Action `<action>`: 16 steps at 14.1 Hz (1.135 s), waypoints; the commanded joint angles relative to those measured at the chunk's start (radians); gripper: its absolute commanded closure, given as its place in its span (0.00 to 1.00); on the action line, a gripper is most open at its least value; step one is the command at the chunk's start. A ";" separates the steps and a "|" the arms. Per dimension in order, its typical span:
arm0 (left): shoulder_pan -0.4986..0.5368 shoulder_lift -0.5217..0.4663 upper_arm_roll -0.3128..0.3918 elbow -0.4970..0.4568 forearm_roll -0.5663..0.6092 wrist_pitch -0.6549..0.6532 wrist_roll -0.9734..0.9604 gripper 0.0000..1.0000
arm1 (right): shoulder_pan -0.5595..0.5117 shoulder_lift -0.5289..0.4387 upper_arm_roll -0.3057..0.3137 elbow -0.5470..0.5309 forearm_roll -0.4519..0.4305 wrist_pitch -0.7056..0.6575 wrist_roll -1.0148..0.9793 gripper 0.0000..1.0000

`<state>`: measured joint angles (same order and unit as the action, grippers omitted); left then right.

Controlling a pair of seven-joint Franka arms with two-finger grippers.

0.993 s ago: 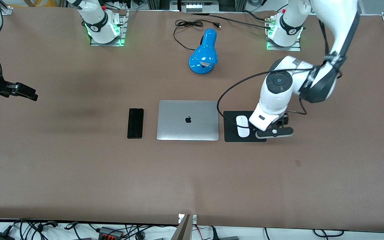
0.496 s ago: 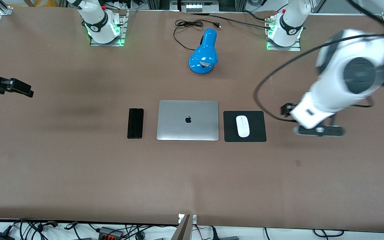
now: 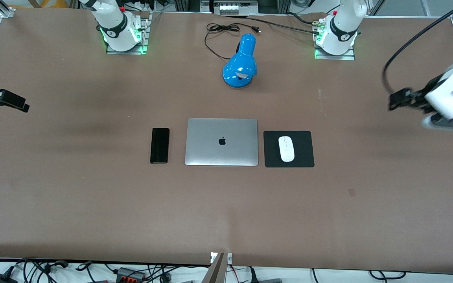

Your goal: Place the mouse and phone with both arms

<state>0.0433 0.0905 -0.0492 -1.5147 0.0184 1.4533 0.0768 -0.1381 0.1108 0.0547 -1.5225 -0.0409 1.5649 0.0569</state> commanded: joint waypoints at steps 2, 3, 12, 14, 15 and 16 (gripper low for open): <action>-0.048 -0.113 0.065 -0.169 -0.017 0.099 0.034 0.00 | -0.009 -0.010 0.008 0.012 0.001 -0.019 -0.020 0.00; -0.046 -0.123 0.065 -0.189 -0.017 0.137 0.038 0.00 | -0.009 -0.010 0.008 0.013 0.001 -0.019 -0.020 0.00; -0.046 -0.117 0.068 -0.185 -0.046 0.141 0.069 0.00 | -0.006 -0.006 0.010 0.019 0.001 -0.017 -0.022 0.00; -0.037 -0.114 0.066 -0.183 -0.043 0.137 0.074 0.00 | -0.006 -0.006 0.010 0.019 0.001 -0.017 -0.022 0.00; -0.036 -0.112 0.066 -0.182 -0.043 0.141 0.074 0.00 | -0.006 -0.006 0.010 0.019 0.003 -0.017 -0.022 0.00; -0.036 -0.113 0.066 -0.182 -0.041 0.141 0.071 0.00 | -0.006 -0.006 0.010 0.019 0.003 -0.017 -0.022 0.00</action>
